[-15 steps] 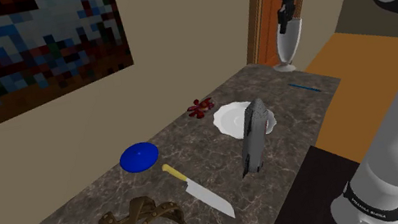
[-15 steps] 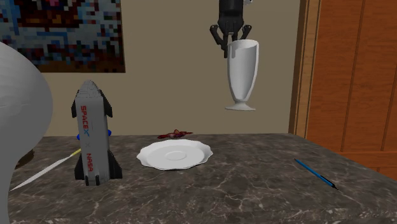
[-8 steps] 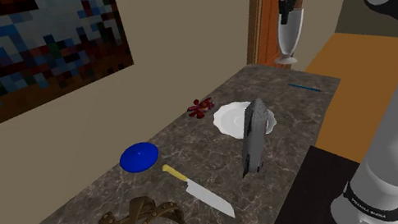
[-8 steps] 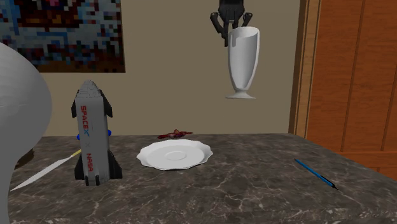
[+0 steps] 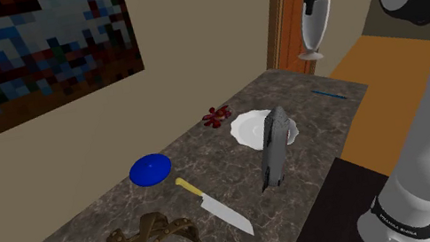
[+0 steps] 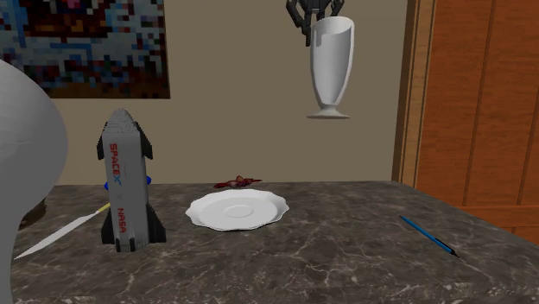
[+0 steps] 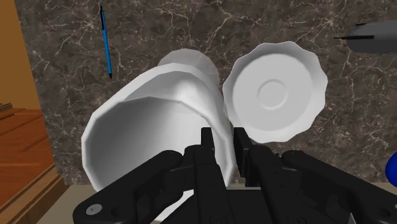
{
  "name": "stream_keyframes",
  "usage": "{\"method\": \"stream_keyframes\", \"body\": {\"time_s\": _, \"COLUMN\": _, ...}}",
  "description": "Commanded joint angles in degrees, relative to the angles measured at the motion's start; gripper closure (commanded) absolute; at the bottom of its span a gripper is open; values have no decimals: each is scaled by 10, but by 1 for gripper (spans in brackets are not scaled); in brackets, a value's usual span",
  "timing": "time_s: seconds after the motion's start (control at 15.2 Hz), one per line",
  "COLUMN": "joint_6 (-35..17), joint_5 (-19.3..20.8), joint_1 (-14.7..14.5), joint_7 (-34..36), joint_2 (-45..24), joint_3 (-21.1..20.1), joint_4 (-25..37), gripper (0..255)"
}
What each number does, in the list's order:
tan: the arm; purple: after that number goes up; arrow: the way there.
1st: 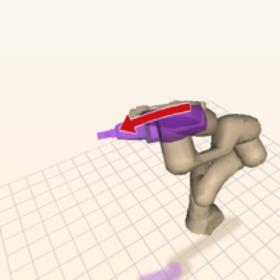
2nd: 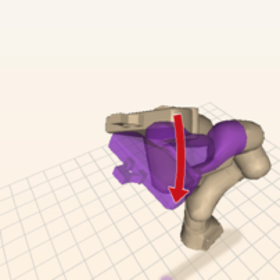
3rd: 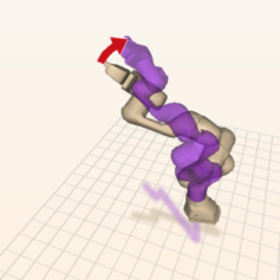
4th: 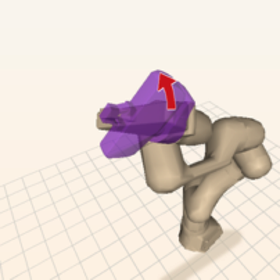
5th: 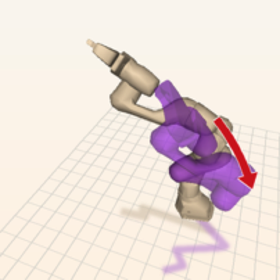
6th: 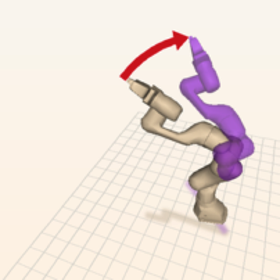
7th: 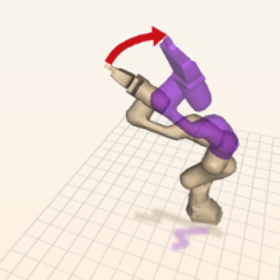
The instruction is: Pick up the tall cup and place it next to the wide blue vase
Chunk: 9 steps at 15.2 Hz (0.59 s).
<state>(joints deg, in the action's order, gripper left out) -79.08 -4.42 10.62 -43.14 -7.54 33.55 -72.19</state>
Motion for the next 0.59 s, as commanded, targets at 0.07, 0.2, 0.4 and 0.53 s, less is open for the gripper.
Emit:
{"method": "stream_keyframes", "body": {"time_s": 0.07, "joint_6": -9, "joint_5": 9, "joint_1": -22, "joint_7": 32, "joint_2": 13, "joint_3": -13, "joint_4": -19, "gripper": 255}}
{"method": "stream_keyframes", "body": {"time_s": 0.2, "joint_6": -24, "joint_5": 17, "joint_1": -42, "joint_7": 62, "joint_2": 25, "joint_3": -26, "joint_4": -43, "gripper": 255}}
{"method": "stream_keyframes", "body": {"time_s": 0.4, "joint_6": -43, "joint_5": 24, "joint_1": -67, "joint_7": 105, "joint_2": 36, "joint_3": -46, "joint_4": -71, "gripper": 255}}
{"method": "stream_keyframes", "body": {"time_s": 0.53, "joint_6": -55, "joint_5": 27, "joint_1": -83, "joint_7": 133, "joint_2": 39, "joint_3": -59, "joint_4": -85, "gripper": 255}}
